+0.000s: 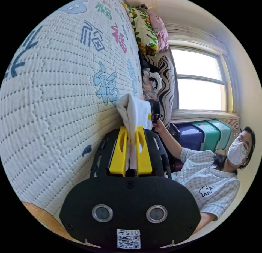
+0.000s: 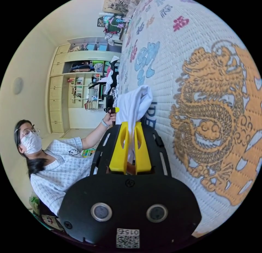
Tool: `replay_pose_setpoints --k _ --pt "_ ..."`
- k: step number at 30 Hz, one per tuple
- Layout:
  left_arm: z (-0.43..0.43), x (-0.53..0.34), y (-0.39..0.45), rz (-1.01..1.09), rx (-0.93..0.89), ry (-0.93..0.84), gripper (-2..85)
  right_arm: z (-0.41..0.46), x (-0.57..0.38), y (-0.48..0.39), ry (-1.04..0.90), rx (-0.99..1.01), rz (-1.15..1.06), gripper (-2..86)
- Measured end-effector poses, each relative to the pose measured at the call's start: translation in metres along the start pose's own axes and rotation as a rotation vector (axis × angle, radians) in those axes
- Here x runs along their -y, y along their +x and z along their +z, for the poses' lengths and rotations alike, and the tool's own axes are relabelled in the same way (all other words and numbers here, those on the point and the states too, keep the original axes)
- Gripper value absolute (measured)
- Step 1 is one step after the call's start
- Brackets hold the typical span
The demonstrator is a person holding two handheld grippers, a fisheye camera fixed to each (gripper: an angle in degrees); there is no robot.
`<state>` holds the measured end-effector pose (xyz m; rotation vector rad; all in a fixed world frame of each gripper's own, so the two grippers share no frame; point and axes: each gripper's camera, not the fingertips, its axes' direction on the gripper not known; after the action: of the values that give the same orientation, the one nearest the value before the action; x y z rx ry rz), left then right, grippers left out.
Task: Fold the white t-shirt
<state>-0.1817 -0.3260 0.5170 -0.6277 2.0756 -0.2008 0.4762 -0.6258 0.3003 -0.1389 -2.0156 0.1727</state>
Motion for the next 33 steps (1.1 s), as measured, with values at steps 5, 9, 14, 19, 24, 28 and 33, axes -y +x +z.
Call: replay_pose_setpoints --k 5,9,14,19,24,28,33 --pt "-0.072 -0.035 0.04 0.101 -0.024 0.078 4.8 0.053 0.042 -0.061 -0.064 -0.05 -0.107 2.7" --pt "-0.19 -0.099 0.078 0.164 0.0 0.236 4.8 0.134 0.097 -0.11 -0.16 0.017 -0.222 2.7" --pt "-0.34 -0.178 0.102 0.087 0.16 0.4 4.7 0.311 0.193 -0.171 -0.322 0.098 -0.33 2.6" --pt "-0.465 -0.235 0.101 -0.06 0.246 0.535 4.8 0.452 0.265 -0.198 -0.419 0.136 -0.303 2.5" --pt "-0.507 -0.253 0.06 -0.219 0.281 0.557 5.0 0.55 0.308 -0.198 -0.479 -0.008 -0.262 2.7" --pt "-0.502 -0.261 0.027 -0.253 0.304 0.527 5.7 0.598 0.319 -0.176 -0.52 -0.156 -0.202 3.7" --pt "-0.511 -0.29 0.068 -0.125 0.493 0.581 6.6 0.582 0.33 -0.183 -0.47 -0.216 -0.322 5.7"
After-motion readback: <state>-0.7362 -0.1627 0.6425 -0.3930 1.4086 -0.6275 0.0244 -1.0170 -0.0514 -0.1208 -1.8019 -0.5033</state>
